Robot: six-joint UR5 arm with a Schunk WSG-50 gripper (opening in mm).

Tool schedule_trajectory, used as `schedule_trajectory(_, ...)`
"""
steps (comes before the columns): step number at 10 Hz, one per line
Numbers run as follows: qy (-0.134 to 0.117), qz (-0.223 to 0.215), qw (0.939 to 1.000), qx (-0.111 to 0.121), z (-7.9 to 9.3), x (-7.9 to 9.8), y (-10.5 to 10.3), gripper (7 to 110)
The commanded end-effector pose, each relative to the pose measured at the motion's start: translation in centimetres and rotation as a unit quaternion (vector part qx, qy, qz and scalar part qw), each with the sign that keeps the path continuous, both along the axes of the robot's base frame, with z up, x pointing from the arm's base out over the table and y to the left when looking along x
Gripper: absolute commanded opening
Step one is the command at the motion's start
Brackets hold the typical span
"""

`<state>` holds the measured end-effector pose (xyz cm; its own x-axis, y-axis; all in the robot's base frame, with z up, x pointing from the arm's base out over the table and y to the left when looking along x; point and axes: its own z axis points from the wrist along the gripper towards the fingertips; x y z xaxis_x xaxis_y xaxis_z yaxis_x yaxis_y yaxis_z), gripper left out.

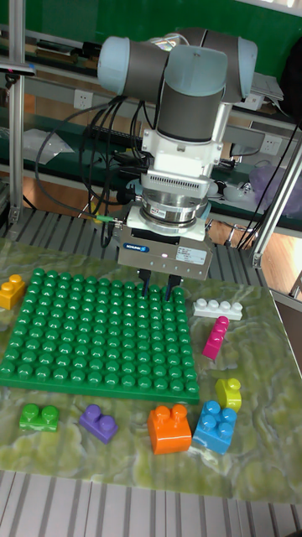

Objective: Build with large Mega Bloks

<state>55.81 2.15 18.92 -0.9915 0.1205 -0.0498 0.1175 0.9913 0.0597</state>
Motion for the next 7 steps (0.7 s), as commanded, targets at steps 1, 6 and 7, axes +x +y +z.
schedule_trajectory(1,0.002,0.009,0.9999,0.008,0.0,-0.1,0.3,7)
schedule_trajectory(6,-0.009,0.038,0.9984,-0.042,-0.5,0.4,-2.0,7)
schedule_trajectory(7,-0.009,0.055,0.9946,-0.087,-0.3,0.5,-4.3,7)
